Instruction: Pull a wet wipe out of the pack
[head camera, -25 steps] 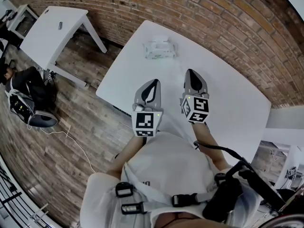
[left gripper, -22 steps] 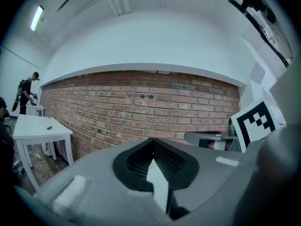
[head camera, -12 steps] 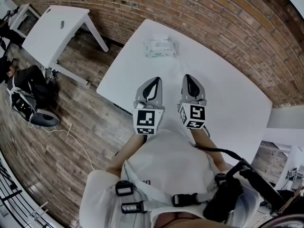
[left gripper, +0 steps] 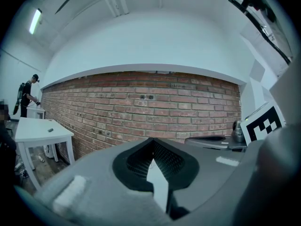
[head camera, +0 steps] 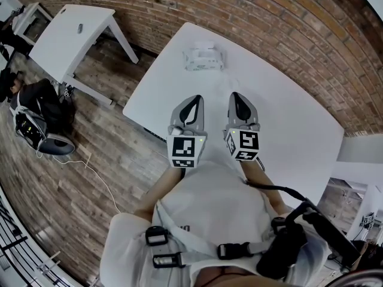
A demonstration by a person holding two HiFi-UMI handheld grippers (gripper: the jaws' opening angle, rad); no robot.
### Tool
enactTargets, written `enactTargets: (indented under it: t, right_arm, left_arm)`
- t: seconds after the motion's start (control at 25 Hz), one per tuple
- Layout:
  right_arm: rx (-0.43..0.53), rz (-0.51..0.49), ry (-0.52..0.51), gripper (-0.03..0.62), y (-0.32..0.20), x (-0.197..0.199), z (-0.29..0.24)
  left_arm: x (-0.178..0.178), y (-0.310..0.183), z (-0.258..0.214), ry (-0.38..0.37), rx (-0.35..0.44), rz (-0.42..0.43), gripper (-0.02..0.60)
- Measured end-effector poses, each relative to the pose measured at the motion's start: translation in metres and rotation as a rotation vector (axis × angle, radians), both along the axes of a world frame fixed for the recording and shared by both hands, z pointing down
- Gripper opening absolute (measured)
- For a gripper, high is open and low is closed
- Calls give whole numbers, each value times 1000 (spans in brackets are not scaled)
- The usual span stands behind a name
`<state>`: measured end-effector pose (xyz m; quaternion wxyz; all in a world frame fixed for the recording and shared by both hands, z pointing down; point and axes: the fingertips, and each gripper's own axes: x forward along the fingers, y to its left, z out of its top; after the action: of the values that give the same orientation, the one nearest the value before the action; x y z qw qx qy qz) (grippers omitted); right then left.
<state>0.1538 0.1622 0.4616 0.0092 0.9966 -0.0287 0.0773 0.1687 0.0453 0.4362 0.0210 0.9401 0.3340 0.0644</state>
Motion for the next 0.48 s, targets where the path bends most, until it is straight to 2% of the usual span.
enactTargets:
  t: [0.48]
  right_arm:
    - [1,-14,-5,5,-2,2,2]
  left_arm:
    - [0,0,3,-10,-4,-5,2]
